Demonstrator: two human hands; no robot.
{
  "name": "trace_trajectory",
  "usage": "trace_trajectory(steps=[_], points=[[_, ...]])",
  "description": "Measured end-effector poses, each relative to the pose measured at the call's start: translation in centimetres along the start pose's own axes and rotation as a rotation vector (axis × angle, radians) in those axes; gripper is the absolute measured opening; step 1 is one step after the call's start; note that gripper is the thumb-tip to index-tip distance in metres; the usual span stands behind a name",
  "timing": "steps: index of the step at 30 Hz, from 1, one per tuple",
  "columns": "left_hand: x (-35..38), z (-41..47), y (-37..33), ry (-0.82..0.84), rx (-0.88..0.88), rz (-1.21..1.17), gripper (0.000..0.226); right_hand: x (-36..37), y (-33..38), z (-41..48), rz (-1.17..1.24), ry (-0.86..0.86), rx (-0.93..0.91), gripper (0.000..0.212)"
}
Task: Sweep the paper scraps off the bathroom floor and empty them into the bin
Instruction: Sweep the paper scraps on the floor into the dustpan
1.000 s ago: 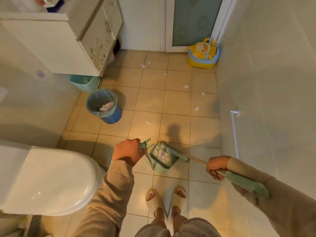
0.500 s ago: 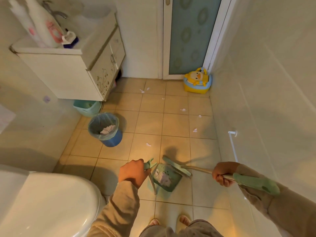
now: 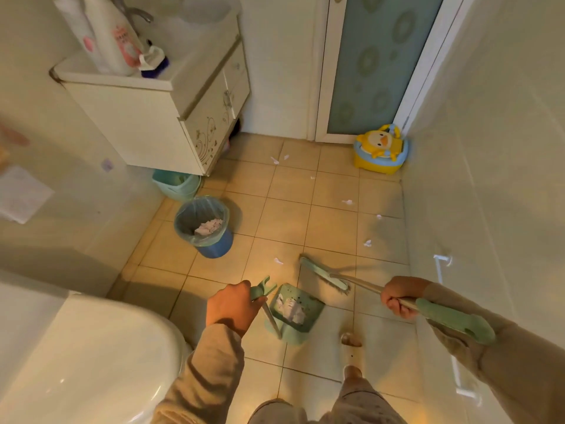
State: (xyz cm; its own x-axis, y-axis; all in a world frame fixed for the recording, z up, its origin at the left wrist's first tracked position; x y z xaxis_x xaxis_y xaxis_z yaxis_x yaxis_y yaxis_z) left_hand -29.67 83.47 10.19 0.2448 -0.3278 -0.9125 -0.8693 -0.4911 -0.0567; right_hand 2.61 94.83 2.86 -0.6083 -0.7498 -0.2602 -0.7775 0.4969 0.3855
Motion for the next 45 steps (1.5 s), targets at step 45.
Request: trace_trajectory(steps=[45], points=[[-1.8,3.1,-0.6,-0.101,-0.601,-0.352,0.034,-1.8,12.7,5.4,-1.004,0.334,-0.068,0.027]])
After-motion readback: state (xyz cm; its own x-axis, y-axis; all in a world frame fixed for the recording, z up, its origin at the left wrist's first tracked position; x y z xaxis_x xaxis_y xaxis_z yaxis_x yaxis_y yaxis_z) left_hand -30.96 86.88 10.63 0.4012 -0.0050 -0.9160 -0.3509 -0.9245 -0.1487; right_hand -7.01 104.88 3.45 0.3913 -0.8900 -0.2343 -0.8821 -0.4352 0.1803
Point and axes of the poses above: each hand's wrist, its own z-axis towards the middle knuckle, its own x-axis out of the palm, y = z × x, the point moved 6 cm from there along z, towards the middle knuckle, and after that the axes turned 7 degrees about -x, right-handed, at the moved point
